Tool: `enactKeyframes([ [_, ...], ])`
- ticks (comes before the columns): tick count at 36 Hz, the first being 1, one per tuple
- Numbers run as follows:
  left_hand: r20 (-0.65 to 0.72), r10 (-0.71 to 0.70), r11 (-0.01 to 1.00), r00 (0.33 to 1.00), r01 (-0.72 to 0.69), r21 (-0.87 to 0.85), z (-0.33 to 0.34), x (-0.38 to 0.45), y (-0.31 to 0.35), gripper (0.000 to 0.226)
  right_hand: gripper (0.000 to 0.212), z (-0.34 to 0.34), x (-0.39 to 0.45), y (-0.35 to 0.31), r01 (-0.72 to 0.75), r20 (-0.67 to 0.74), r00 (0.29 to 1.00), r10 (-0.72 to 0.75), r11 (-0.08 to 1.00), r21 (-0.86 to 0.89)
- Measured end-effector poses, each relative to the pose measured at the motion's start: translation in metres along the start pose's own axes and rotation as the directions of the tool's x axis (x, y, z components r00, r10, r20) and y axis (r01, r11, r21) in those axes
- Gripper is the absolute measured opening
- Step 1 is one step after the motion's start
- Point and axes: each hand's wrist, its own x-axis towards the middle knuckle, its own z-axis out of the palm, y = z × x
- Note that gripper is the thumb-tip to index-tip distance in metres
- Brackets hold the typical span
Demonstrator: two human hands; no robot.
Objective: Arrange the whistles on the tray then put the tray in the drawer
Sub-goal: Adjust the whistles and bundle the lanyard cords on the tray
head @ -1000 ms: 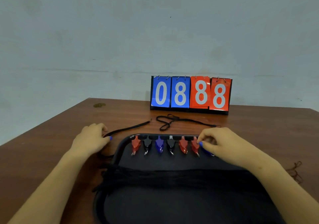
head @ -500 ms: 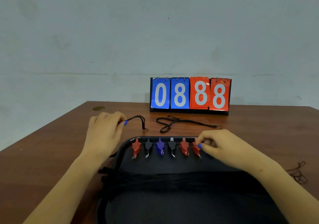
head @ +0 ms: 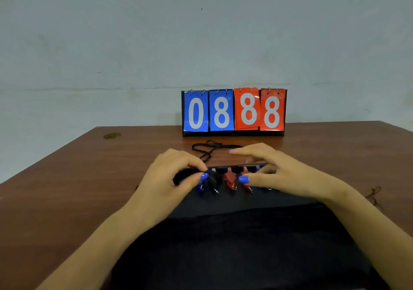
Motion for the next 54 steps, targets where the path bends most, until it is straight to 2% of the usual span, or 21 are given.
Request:
enactKeyframes([
  [5,0.033,0.073,0.997,0.997,-0.072,-0.020,0.005,-0.002,0.008,0.016,0.046,0.013,-0.001,-0.004,0.016,0.259,0.965,-0.037,0.997,0.082],
  [10,0.054,0.085,0.996,0.995,-0.085,-0.012,0.004,-0.002,0.009,0.017,0.019,0.022,-0.001,-0.009,0.050,0.331,0.937,-0.114,0.979,0.196],
  [15,-0.013,0.012,1.000,1.000,-0.012,-0.027,-0.003,0.000,0.005,0.005,0.011,0.019,0.001,-0.011,0.052,0.179,0.979,-0.094,0.972,0.230],
  [16,-0.042,-0.019,0.999,0.999,0.017,-0.043,-0.004,0.001,0.003,0.007,0.009,0.016,0.001,-0.011,0.044,0.137,0.987,-0.078,0.972,0.231],
  [17,-0.079,-0.050,0.997,0.996,0.045,-0.057,-0.006,0.001,0.001,0.018,0.004,0.014,0.000,-0.011,0.029,0.103,0.993,-0.055,0.971,0.237],
  [19,-0.127,-0.106,0.993,0.986,0.098,-0.072,-0.009,0.002,-0.003,0.031,0.007,0.009,0.001,-0.010,0.007,0.037,0.999,-0.017,0.969,0.246],
  [22,-0.192,-0.175,0.983,0.966,0.160,-0.092,-0.016,0.004,-0.010,0.031,0.004,0.003,0.000,-0.010,-0.002,-0.043,0.999,0.015,0.956,0.293],
  [26,-0.295,-0.255,0.966,0.921,0.226,-0.128,-0.025,0.005,-0.024,0.031,0.011,-0.006,0.002,-0.004,-0.066,-0.124,0.987,0.106,0.954,0.292],
  [29,-0.350,-0.322,0.945,0.880,0.275,-0.177,-0.029,0.006,-0.032,0.027,0.024,-0.012,0.002,0.000,-0.109,-0.152,0.971,0.182,0.914,0.391],
  [32,-0.354,-0.361,0.931,0.863,0.313,-0.186,-0.030,0.005,-0.034,0.020,0.030,-0.014,0.001,-0.001,-0.113,-0.151,0.969,0.198,0.891,0.439],
  [36,-0.309,-0.396,0.917,0.865,0.353,-0.187,-0.028,0.005,-0.034,0.014,0.032,-0.014,0.001,-0.001,-0.088,-0.172,0.965,0.198,0.862,0.500],
  [39,-0.224,-0.458,0.868,0.860,0.380,-0.319,-0.025,0.007,-0.034,0.017,0.034,-0.015,0.001,-0.001,-0.049,-0.226,0.950,0.214,0.820,0.570],
  [42,-0.007,-0.504,0.749,0.864,0.433,-0.501,-0.026,0.007,-0.032,0.016,0.035,-0.020,-0.001,-0.001,0.007,-0.287,0.927,0.239,0.756,0.654],
  [44,0.140,-0.473,0.666,0.870,0.457,-0.589,-0.025,0.005,-0.033,0.009,0.035,-0.024,-0.002,0.002,0.037,-0.334,0.903,0.270,0.726,0.687],
  [45,0.188,-0.452,0.647,0.872,0.466,-0.604,-0.025,0.004,-0.034,0.015,0.035,-0.026,-0.002,0.003,0.048,-0.359,0.887,0.291,0.714,0.698],
  [46,0.220,-0.440,0.647,0.870,0.478,-0.595,-0.025,0.003,-0.037,0.033,0.035,-0.028,-0.003,0.005,0.060,-0.385,0.867,0.316,0.701,0.710],
  [48,0.255,-0.424,0.687,0.869,0.492,-0.535,-0.026,0.002,-0.037,0.055,0.034,-0.032,-0.005,0.008,0.097,-0.438,0.821,0.365,0.667,0.739],
  [51,0.320,-0.430,0.679,0.844,0.536,-0.502,-0.028,0.004,-0.035,0.043,0.033,-0.040,-0.008,0.014,0.160,-0.511,0.742,0.433,0.626,0.763],
  [54,0.340,-0.444,0.674,0.829,0.559,-0.483,-0.029,0.003,-0.039,0.064,0.033,-0.049,-0.011,0.022,0.222,-0.566,0.663,0.490,0.594,0.773],
])
